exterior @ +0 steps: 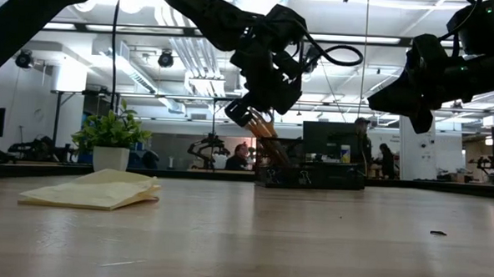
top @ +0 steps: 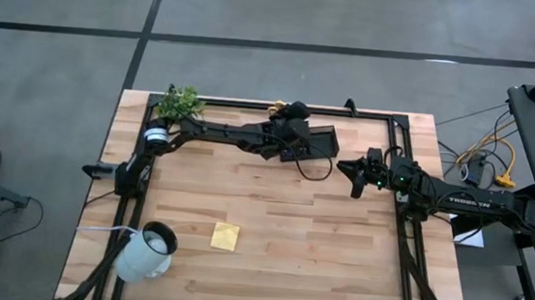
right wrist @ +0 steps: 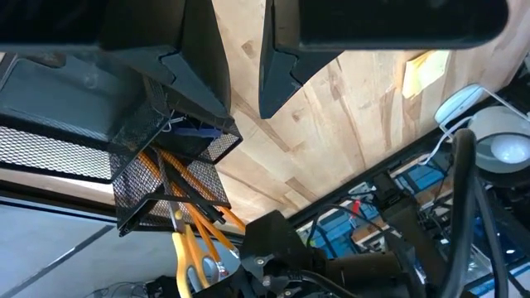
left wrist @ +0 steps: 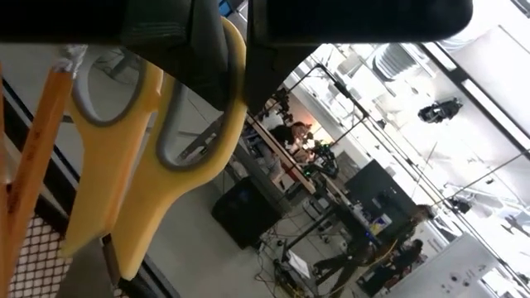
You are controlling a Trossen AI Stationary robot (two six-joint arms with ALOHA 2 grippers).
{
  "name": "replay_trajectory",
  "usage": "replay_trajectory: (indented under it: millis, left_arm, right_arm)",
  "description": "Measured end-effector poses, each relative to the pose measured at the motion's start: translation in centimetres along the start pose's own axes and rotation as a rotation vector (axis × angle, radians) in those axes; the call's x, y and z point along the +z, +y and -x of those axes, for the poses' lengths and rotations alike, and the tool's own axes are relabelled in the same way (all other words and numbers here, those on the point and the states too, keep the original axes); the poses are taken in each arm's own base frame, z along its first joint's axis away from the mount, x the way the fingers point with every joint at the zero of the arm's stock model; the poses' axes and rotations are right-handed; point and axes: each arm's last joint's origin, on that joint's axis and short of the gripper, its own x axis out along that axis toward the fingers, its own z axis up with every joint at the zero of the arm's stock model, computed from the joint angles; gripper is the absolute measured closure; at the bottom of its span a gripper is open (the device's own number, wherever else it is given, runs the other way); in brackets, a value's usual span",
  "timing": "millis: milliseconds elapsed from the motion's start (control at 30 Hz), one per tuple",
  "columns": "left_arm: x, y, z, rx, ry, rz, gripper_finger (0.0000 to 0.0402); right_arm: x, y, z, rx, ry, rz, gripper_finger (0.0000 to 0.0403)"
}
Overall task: Pick and place office supplies into organizer
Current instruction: Put the scissors into the desk organizer
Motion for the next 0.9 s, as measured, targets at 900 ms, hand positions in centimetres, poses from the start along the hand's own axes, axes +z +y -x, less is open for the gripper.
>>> replay_trajectory:
  millis: [900]
  left_arm:
    - [-1.0, 1.2, -1.1, 0.034, 0.057, 0.059, 0.0394]
  right_arm:
    - [0.0, 0.0, 0.0, -0.001, 0.000, 0.001, 0.0346]
